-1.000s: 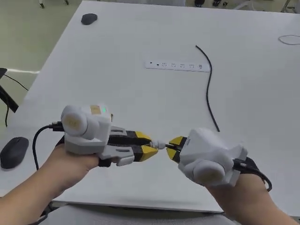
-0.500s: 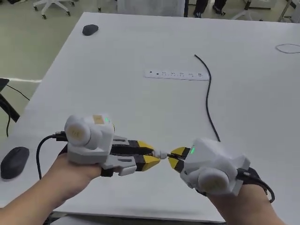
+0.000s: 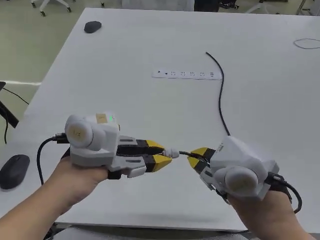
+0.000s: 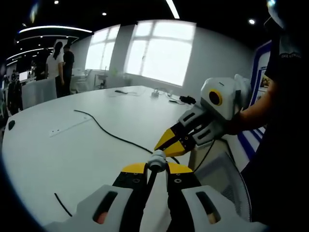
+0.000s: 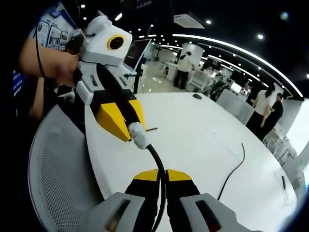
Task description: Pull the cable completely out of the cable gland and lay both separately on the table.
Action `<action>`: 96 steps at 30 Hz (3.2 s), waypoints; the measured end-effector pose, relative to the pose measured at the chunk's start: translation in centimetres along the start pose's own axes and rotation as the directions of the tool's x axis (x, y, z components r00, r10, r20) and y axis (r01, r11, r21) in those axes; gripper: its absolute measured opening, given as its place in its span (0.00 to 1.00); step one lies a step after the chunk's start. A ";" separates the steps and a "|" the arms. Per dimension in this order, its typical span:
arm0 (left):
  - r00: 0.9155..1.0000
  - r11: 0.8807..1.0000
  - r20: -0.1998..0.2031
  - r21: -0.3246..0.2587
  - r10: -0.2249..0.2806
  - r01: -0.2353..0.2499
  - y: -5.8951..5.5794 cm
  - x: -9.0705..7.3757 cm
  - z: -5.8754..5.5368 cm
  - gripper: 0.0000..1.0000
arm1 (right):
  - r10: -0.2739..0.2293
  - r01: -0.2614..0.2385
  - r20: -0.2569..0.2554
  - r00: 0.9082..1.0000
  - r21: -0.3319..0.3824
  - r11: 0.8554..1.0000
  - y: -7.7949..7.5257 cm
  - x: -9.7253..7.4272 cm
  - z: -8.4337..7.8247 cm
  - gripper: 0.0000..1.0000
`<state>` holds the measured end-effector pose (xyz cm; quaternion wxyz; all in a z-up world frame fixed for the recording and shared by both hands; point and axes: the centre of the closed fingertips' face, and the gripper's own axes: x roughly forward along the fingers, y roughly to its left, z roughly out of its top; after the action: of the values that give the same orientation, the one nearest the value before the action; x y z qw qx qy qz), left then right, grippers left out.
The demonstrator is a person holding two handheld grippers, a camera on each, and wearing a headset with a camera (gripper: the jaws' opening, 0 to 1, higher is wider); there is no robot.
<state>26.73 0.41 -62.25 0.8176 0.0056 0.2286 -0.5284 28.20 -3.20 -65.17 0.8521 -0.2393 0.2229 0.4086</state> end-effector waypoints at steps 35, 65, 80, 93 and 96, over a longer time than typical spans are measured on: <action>1.000 1.000 0.004 0.004 0.008 -0.008 -0.1 0.3 -0.1 0.15 | -0.026 0.078 -0.114 0.993 0.481 0.873 -4.0 0.4 -8.4 0.00; 0.999 1.000 -0.022 0.001 0.030 -0.030 0.0 0.2 -0.2 0.15 | 0.002 0.000 -0.011 1.000 0.183 0.983 -2.4 -1.4 -4.0 0.21; 0.999 1.000 -0.049 0.012 0.010 -0.010 -0.3 0.5 -0.9 0.15 | 0.077 -0.074 0.012 0.997 -0.148 0.986 2.0 0.3 1.1 0.11; 0.998 1.000 -0.063 0.031 0.006 -0.004 -0.4 0.5 -1.5 0.15 | 0.098 -0.096 0.003 0.995 -0.155 0.983 2.6 0.5 1.0 0.01; 0.998 0.999 -0.057 0.044 0.010 -0.007 -0.4 0.5 -1.4 0.15 | 0.098 -0.096 0.008 0.995 -0.126 0.987 2.3 0.6 1.0 0.00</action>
<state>26.03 0.15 -63.57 0.8127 0.0397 0.2405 -0.5293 26.90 -1.01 -65.24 0.8160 -0.2785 0.2021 0.4645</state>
